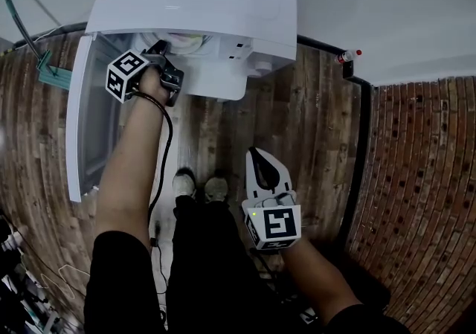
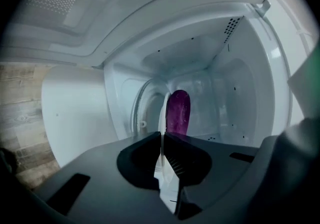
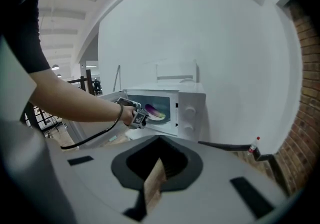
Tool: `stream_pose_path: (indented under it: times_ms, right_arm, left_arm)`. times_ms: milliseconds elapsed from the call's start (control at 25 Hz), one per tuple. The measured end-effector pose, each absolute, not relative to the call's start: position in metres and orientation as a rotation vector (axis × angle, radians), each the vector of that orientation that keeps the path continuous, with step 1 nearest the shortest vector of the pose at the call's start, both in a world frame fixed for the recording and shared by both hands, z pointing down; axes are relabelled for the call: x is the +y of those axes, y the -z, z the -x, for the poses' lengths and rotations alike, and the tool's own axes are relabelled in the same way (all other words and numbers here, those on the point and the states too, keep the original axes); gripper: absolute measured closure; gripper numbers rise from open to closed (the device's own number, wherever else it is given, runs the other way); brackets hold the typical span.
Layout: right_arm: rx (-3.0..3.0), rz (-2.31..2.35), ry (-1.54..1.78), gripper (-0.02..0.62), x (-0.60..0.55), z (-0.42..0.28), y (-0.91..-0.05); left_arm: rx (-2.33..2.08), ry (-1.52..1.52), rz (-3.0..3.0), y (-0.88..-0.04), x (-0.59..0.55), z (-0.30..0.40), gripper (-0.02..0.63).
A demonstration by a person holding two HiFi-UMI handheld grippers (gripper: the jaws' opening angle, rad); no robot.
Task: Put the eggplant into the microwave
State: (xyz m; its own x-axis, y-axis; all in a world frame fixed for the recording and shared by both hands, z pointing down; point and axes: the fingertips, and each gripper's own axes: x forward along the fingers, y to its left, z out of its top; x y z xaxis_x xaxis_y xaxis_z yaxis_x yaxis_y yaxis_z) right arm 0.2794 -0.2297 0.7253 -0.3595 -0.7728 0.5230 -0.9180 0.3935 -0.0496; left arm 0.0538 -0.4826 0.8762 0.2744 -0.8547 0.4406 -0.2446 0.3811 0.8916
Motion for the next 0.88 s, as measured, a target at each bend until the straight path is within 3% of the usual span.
stream_pose_path:
  times_ms: [560, 760, 880]
  right_arm:
    - [-2.243, -1.353, -0.480, 0.583, -0.235, -0.271, -0.745]
    - [-2.215, -1.323, -0.466, 0.583, -0.235, -0.267, -0.751]
    - [-2.210, -1.323, -0.459, 0.583, -0.238, -0.269, -0.751]
  left_arm:
    - [-1.384, 0.416, -1.350, -0.881, -0.503, -0.048, 0.582]
    - [-1.641, -0.025, -1.599, -0.876, -0.504, -0.045, 0.496]
    - [-1.783, -0.178, -1.664, -0.873, -0.503, -0.036, 0.387]
